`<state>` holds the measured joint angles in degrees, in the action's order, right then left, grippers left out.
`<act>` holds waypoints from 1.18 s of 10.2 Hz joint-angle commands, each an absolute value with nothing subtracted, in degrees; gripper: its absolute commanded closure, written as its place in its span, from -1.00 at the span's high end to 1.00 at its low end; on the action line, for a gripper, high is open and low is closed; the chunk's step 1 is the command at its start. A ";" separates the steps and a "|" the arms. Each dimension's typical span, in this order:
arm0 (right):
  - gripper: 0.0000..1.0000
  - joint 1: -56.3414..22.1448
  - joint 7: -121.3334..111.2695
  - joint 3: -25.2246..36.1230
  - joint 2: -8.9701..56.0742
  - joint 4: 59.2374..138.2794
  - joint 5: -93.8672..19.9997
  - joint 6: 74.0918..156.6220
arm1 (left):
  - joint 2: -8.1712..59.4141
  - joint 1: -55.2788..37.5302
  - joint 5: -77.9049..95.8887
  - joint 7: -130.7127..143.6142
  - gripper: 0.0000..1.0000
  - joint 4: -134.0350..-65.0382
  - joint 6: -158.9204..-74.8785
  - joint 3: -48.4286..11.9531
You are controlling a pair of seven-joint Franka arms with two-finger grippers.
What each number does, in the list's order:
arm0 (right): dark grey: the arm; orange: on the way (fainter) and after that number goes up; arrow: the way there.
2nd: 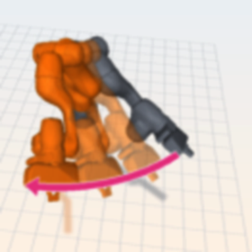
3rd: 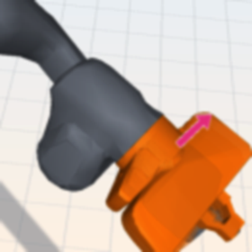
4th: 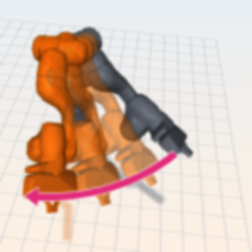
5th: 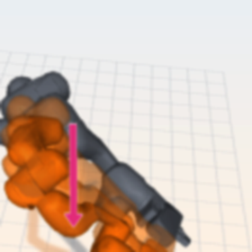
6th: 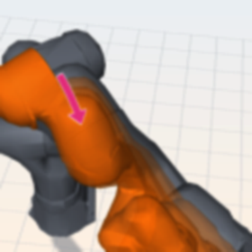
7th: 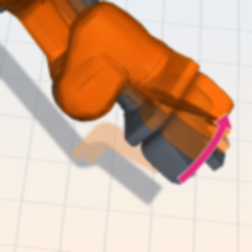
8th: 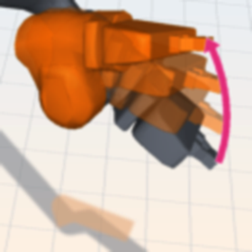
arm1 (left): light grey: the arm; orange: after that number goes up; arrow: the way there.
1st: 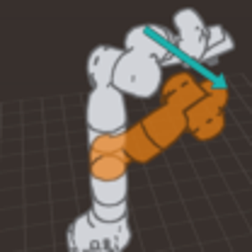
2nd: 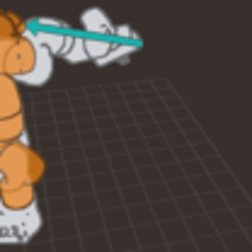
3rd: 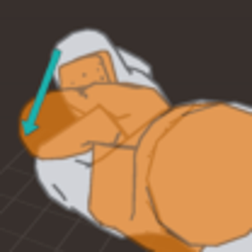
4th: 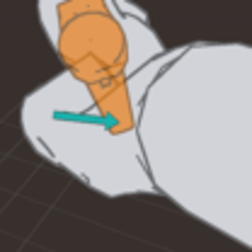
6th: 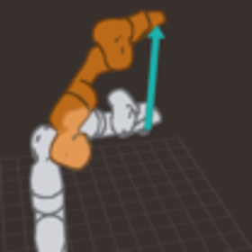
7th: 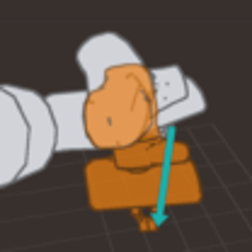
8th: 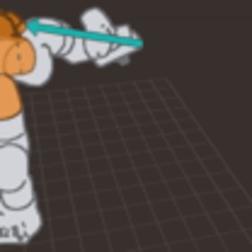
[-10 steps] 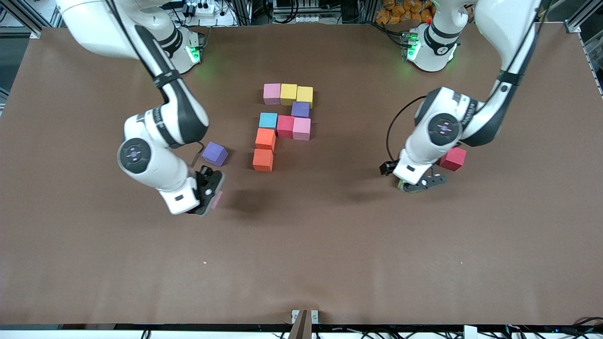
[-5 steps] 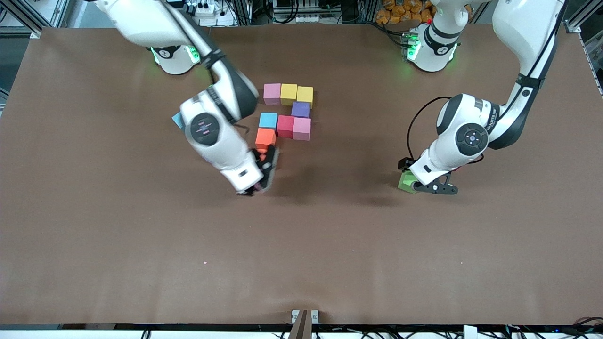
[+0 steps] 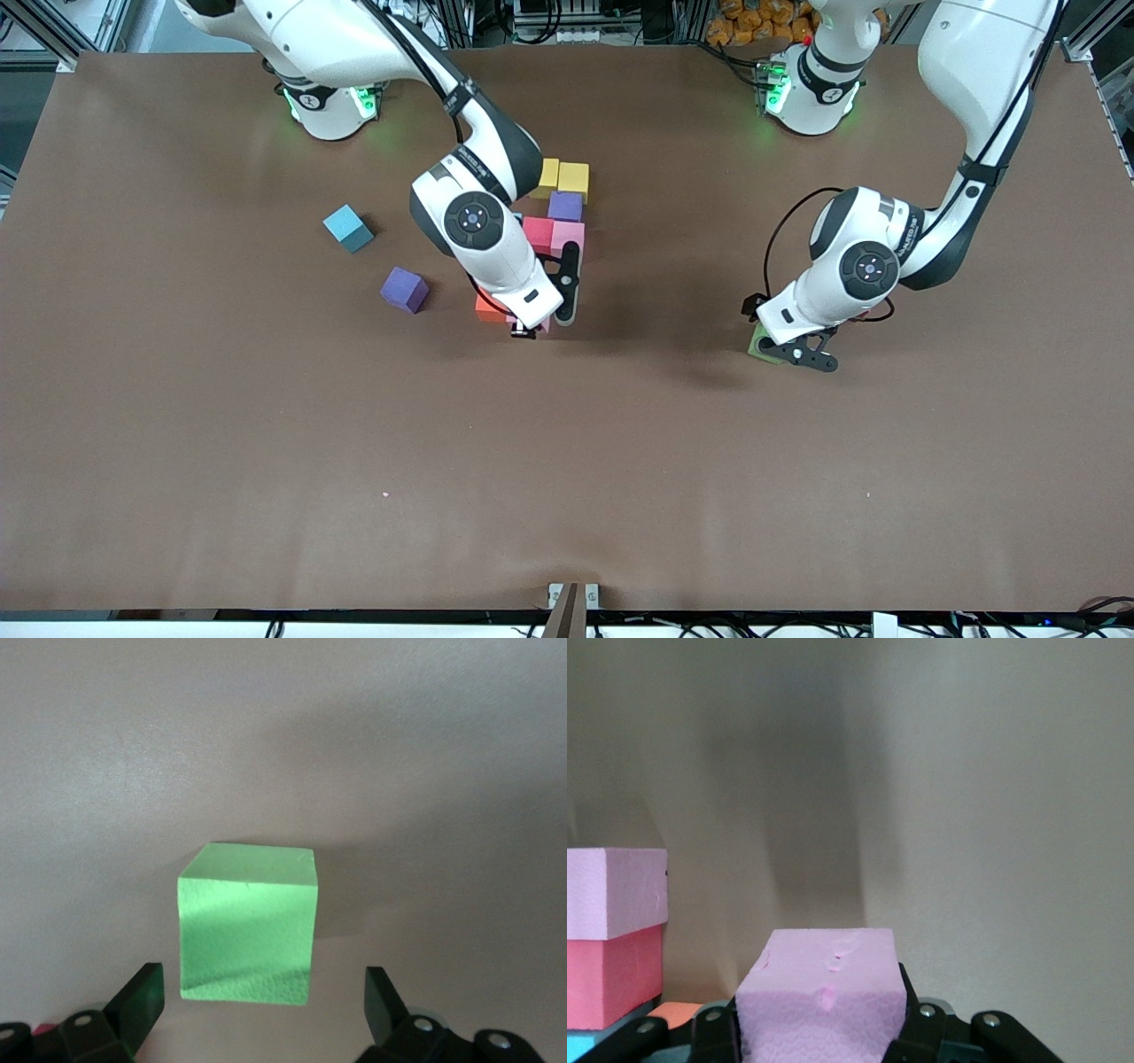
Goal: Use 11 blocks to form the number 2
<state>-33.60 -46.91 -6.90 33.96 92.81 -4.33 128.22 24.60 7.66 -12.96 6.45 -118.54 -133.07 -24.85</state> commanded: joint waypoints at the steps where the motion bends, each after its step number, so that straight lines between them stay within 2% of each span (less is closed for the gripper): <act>1: 0.05 -35.49 -46.76 -6.68 33.92 93.69 -4.83 128.05 | 26.01 8.35 -16.07 5.36 1.00 -118.57 -134.99 -25.31; 4: 0.05 -39.54 -46.84 -3.78 35.07 94.56 -4.92 129.64 | 28.03 8.44 -18.10 5.36 1.00 -118.48 -137.28 -25.14; 11: 0.05 -38.50 -46.85 -3.60 35.51 99.31 -4.31 135.26 | 29.00 9.14 -18.46 5.62 0.98 -118.39 -139.57 -24.96; 12: 0.05 -38.50 -46.93 -3.60 35.51 99.32 -4.31 135.26 | 29.00 9.14 -18.54 5.62 0.37 -118.39 -139.57 -24.96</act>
